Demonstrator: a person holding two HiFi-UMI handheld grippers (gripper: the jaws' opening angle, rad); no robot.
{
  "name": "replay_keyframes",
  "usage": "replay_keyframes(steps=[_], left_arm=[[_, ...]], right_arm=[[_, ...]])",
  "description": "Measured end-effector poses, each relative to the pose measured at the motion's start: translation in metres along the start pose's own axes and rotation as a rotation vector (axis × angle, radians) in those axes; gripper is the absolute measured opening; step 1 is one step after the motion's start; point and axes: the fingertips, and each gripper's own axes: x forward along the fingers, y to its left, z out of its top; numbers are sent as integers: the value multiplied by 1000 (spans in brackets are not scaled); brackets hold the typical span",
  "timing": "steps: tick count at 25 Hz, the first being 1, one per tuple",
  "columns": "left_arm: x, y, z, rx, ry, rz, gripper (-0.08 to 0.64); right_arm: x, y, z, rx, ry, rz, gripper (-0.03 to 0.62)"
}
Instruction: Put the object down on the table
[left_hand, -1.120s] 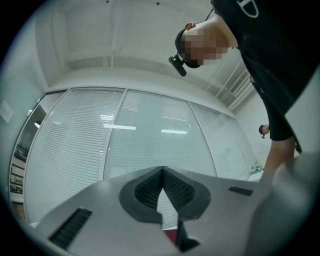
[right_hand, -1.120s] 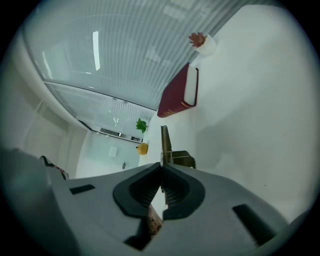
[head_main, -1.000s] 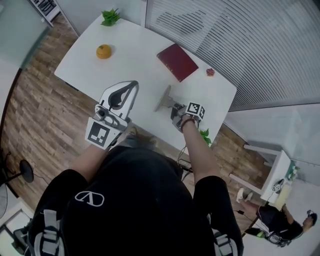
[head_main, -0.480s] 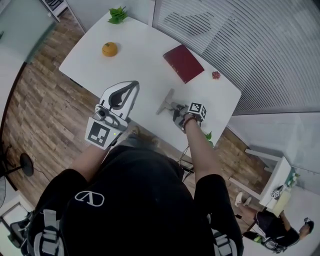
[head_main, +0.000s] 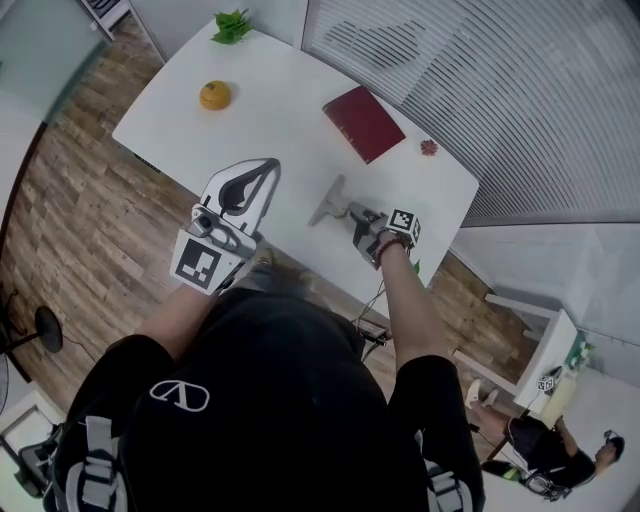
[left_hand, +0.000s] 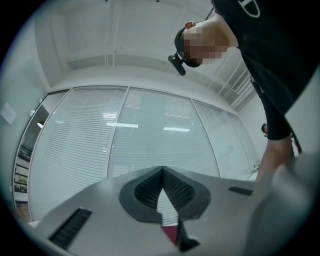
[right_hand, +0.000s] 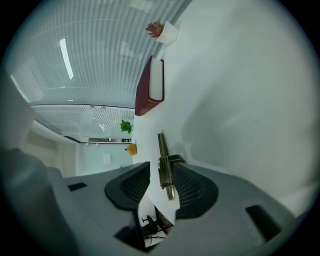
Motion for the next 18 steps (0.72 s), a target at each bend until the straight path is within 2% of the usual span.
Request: replay_keyframes(steps=[3, 7, 12, 18], left_arm=[[1, 0, -3, -9, 6, -2, 5], [4, 0, -7, -17, 15, -10, 5], [14, -11, -6, -18, 11, -42, 5], [28, -30, 2, -16, -3, -77, 5]], right_arm=[[-20, 9, 14, -114, -32, -40, 146], [-47, 79, 36, -374, -132, -34, 143], [-88, 194, 32, -806, -302, -62, 121], [-138, 299, -7, -1269, -521, -100, 113]])
